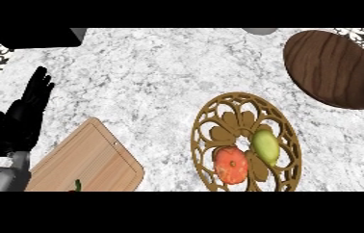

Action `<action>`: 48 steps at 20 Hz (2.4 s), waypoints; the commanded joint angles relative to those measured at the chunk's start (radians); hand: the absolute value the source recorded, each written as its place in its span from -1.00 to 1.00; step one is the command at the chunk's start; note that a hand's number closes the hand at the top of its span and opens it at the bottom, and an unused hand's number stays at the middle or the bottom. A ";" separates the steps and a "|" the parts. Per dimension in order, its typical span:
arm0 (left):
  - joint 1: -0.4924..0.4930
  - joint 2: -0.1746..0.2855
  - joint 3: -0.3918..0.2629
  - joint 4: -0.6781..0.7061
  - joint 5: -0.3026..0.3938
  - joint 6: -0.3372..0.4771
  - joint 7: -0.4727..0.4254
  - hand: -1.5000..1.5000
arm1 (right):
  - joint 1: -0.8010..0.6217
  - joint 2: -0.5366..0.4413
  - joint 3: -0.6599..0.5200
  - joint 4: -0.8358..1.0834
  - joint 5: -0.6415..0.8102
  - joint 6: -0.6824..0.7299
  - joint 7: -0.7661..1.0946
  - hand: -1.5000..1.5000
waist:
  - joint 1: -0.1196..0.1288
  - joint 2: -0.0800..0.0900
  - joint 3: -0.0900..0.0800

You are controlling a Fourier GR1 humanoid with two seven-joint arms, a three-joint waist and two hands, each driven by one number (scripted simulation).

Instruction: Pick the lemon from the placemat and place it in the bowl

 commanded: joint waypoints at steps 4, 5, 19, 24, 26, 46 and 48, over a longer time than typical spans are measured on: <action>-0.077 -0.042 -0.001 0.017 -0.060 0.006 0.036 0.00 | 0.229 0.010 -0.043 -0.289 0.018 0.019 0.043 -1.00 | 0.026 0.009 -0.002; -0.021 -0.024 0.026 0.004 -0.028 -0.048 0.007 0.00 | 0.263 0.008 -0.068 -0.327 0.002 0.035 0.063 -1.00 | 0.031 0.009 -0.002; -0.018 -0.060 0.007 -0.033 -0.055 -0.067 0.013 0.00 | 0.161 -0.232 -0.047 -0.577 0.454 0.212 0.812 -1.00 | 0.076 0.020 -0.004; -0.055 -0.100 -0.004 0.008 -0.102 -0.032 0.014 0.00 | 0.020 -0.306 0.049 -0.578 0.509 0.343 0.989 -1.00 | 0.065 0.016 -0.003; -0.030 -0.085 -0.015 -0.059 -0.109 -0.027 0.063 0.00 | -0.039 -0.343 0.081 -0.508 0.539 0.387 1.024 -1.00 | 0.077 0.015 -0.002; 0.025 -0.162 0.082 -0.064 -0.170 -0.096 0.048 0.00 | -0.320 -0.097 0.335 -0.195 0.982 0.341 1.116 -1.00 | 0.046 0.009 -0.001; -0.031 -0.158 0.102 -0.017 -0.167 -0.134 0.050 0.00 | -0.337 -0.072 0.351 -0.185 0.990 0.378 1.135 -1.00 | 0.044 0.010 -0.001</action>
